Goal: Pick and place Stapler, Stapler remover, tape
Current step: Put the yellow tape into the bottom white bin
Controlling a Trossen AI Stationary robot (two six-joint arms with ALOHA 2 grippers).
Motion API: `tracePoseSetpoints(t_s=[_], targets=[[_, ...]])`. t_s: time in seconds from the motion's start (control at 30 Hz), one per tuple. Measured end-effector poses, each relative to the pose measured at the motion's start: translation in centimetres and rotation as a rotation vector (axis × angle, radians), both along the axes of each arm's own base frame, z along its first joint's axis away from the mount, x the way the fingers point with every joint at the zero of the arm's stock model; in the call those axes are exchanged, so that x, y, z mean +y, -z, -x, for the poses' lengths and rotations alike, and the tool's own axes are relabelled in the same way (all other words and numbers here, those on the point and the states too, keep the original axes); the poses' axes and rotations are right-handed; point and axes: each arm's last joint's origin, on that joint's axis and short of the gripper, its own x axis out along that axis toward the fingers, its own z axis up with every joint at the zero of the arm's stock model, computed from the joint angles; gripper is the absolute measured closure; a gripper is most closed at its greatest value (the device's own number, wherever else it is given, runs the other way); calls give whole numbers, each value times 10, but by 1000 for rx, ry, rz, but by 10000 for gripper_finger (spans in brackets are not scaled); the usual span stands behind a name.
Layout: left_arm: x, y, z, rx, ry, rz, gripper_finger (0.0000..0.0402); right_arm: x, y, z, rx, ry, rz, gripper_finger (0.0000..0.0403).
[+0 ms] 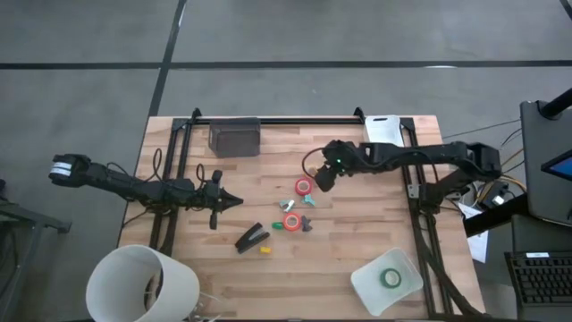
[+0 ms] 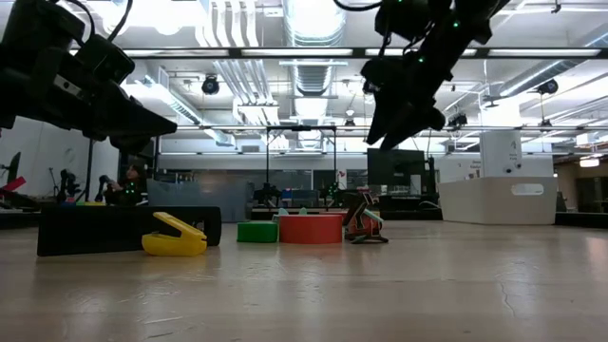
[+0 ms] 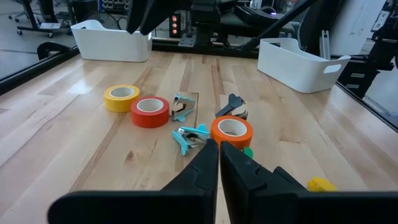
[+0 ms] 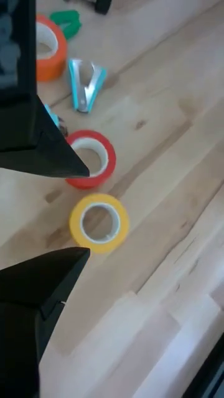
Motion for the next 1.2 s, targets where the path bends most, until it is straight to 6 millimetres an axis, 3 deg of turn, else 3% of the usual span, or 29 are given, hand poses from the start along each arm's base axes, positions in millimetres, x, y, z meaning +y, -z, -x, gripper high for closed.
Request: tracePoseSetpoints(t_s=[0.53, 0.87, 1.2], targets=[[0, 0, 0, 5, 0, 0, 383, -23, 52, -34, 203, 29, -22, 231], [0, 0, 0, 5, 0, -1, 383, -43, 70, -36, 275, 76, -18, 244], [0, 1, 0, 7, 0, -1, 383, -44, 77, -40, 269, 69, -37, 259]])
